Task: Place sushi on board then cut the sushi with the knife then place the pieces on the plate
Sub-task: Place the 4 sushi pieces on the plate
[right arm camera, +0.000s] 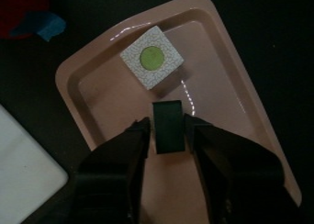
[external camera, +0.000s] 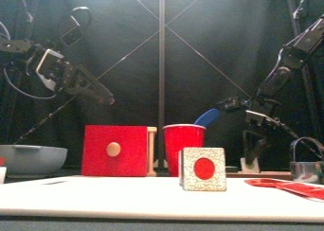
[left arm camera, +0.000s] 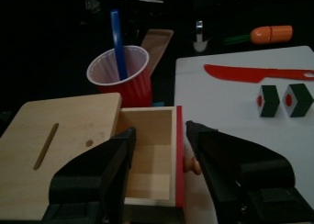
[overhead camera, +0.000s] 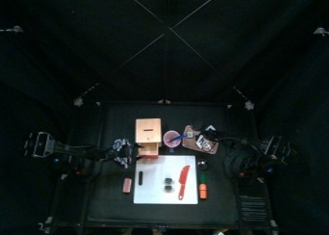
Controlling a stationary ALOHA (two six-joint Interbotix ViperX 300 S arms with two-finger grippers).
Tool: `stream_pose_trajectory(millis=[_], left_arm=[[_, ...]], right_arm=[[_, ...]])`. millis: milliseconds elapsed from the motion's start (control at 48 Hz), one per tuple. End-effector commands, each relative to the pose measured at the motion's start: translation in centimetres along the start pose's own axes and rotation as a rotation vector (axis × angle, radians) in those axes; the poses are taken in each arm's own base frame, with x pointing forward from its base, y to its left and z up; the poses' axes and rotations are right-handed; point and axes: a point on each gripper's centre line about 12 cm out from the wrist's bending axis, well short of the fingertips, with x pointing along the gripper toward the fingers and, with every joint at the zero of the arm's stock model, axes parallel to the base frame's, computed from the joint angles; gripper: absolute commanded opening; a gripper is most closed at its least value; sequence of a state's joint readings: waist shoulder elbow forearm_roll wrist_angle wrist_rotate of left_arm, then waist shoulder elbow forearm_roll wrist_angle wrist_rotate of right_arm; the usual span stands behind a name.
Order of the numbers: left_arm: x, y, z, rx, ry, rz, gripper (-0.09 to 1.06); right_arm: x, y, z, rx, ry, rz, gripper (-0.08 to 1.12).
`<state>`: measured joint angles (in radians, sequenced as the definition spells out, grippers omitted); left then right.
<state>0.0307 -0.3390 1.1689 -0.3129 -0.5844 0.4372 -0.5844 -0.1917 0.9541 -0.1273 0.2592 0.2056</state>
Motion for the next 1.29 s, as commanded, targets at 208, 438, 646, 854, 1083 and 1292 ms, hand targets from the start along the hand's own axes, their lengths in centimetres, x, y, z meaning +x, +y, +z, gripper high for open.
stream_pose_trajectory(millis=[208, 438, 646, 854, 1083, 1292], left_arm=[[0.1, 0.1, 0.6, -0.003, -0.019, 0.006, 0.85], [0.2, 0.1, 0.8, -0.006, -0.025, 0.005, 0.85], [0.4, 0.2, 1.4, -0.007, -0.04, 0.01, 0.85], [0.5, 0.5, 1.6, -0.009, -0.047, 0.02, 0.85], [0.7, 0.9, 1.9, -0.017, -0.053, 0.035, 0.85], [0.5, 0.9, 1.5, -0.014, -0.043, 0.035, 0.85]], right_arm=[[-2.0, 1.1, 1.7, -0.033, -0.04, 0.016, 0.87], [-7.8, 5.1, 1.7, -0.183, -0.079, 0.09, 0.87], [-12.1, 11.3, 0.3, -0.381, -0.201, 0.278, 0.87], [-11.7, 17.5, -0.5, -0.502, -0.282, 0.45, 0.87], [-7.4, 22.9, 1.5, -0.536, -0.255, 0.477, 0.87], [-3.9, 26.4, 1.2, -0.58, -0.169, 0.464, 0.87]])
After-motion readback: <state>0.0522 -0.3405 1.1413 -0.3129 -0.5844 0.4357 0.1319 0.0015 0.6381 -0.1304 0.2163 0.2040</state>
